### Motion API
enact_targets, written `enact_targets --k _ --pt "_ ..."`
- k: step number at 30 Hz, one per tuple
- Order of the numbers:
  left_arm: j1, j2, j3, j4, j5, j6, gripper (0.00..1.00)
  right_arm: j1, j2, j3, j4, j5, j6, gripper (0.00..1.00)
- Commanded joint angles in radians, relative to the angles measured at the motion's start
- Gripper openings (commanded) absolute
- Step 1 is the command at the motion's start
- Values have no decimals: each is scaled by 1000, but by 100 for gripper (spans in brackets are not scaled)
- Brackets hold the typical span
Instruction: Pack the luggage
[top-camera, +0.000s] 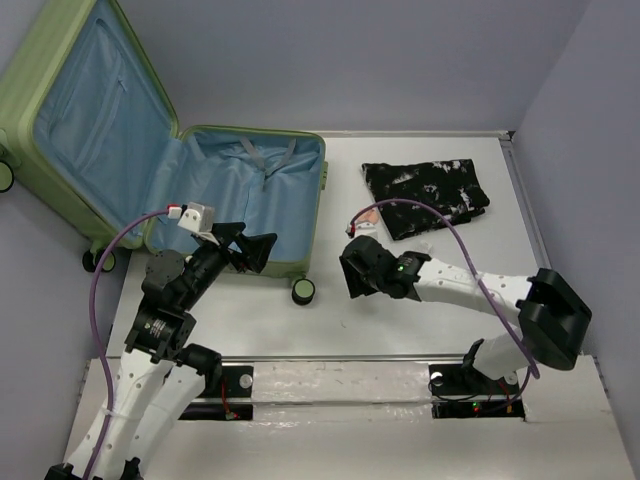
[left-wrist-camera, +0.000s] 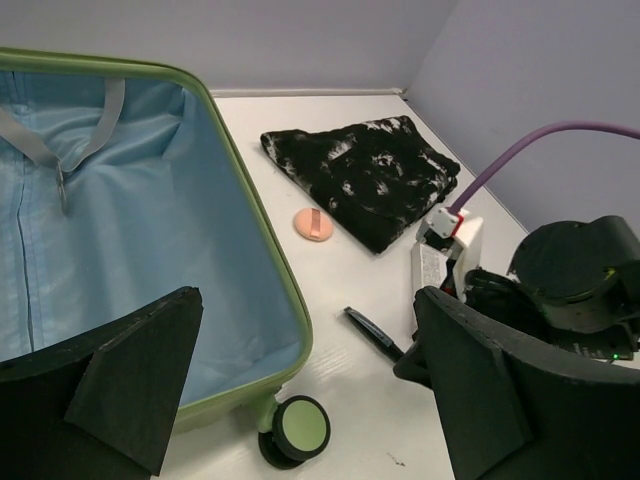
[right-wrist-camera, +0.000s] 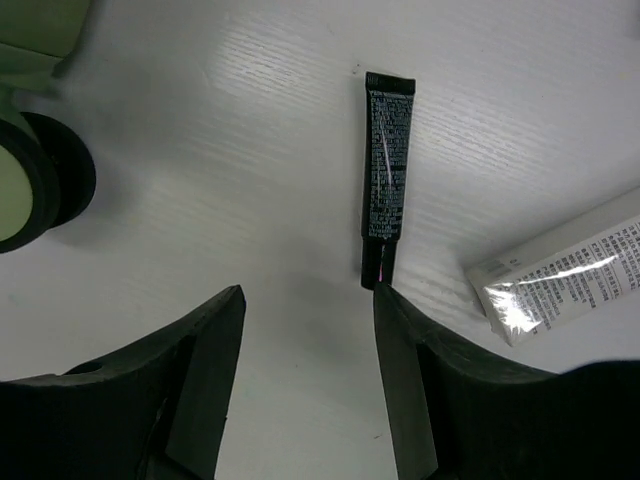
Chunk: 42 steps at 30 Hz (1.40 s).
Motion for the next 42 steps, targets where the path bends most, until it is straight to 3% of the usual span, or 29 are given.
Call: enact_targets --k 1,12,18,21,25,28,33,37,39,42 --pt "3 9 33 35 -2 -15 99 9 72 58 25 97 -8 59" --pt "3 4 30 41 -2 -29 99 -95 203 52 102 33 -44 53" --pt "3 -1 30 41 -3 -30 99 -104 226 23 175 27 -22 33" --pt "3 -1 30 38 -19 -36 99 -104 177 32 174 27 -24 22" --pt "9 -5 34 23 -71 -45 99 -104 6 73 172 -43 -45 19" --pt "35 -8 31 21 -86 -53 99 -94 -29 179 201 -152 -65 19" --pt "75 -8 33 21 -109 -59 99 -65 187 555 217 -286 -71 19" --pt "76 -11 39 -13 -146 -55 99 -65 378 784 139 -269 -68 64" --pt "76 -14 40 -14 -143 -52 99 -77 376 790 125 -234 -76 70" --pt "76 -19 42 -13 -131 -52 99 -138 321 692 140 -206 -65 63"
